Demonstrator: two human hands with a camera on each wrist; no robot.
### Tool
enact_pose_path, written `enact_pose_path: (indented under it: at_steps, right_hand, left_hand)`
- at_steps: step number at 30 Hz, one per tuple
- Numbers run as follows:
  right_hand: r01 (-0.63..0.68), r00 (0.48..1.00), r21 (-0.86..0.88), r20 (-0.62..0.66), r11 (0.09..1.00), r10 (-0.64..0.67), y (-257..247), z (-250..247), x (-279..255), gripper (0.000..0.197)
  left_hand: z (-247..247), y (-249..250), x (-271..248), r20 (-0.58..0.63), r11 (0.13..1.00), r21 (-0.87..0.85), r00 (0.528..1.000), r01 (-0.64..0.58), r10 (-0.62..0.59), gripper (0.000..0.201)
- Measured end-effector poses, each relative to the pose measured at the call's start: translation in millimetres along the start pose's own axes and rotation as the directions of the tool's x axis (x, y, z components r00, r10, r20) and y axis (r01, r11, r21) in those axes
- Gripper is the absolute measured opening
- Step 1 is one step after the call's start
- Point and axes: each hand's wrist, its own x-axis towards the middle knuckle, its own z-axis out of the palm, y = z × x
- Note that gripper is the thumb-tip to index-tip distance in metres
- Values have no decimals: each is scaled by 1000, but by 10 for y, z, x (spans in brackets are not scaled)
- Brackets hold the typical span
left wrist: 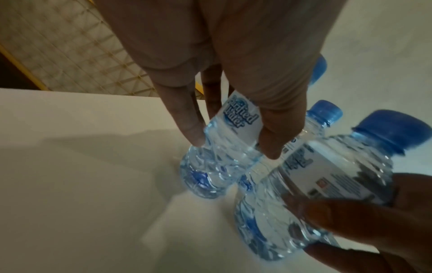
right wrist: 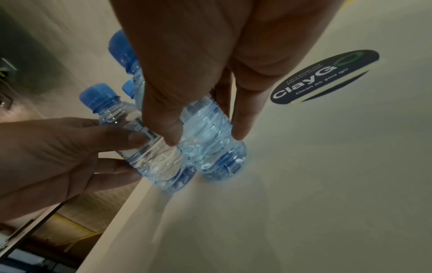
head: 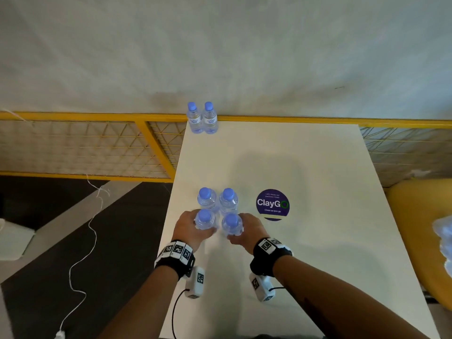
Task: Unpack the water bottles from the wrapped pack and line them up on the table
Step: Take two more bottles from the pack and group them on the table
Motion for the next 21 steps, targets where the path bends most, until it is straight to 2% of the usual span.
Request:
enact_pose_path:
  at_steps: [6, 9, 16, 18, 19, 21]
  right_hand:
    - [-28, 999, 77, -39, 997, 31, -169, 46, 50, 35]
    - [-34, 999, 84, -35, 996, 37, -197, 72, 92, 42]
    - [-32, 998, 78, -43, 996, 36, -60, 171, 187, 62]
    - [-25, 999, 70, -31, 997, 27, -15, 175, 206, 70]
    - [-27, 999, 69, -20, 997, 28, 13, 168, 204, 75]
    - [-28, 1000, 68, 4, 997, 28, 103, 141, 180, 85]
  left_hand:
    - [-57, 28, 142, 98, 995, 79, 994, -57, 50, 22]
    - [-104, 17, 195, 110, 988, 136, 992, -70, 55, 21]
    - [-131, 7, 195, 139, 989, 111, 987, -94, 79, 23]
    - [-143, 25, 173, 145, 992, 112, 989, -58, 41, 34]
    - [-159, 47, 145, 144, 993, 120, 990, -19, 2, 47]
    - [-200, 70, 62, 122, 973, 199, 982, 117, -144, 91]
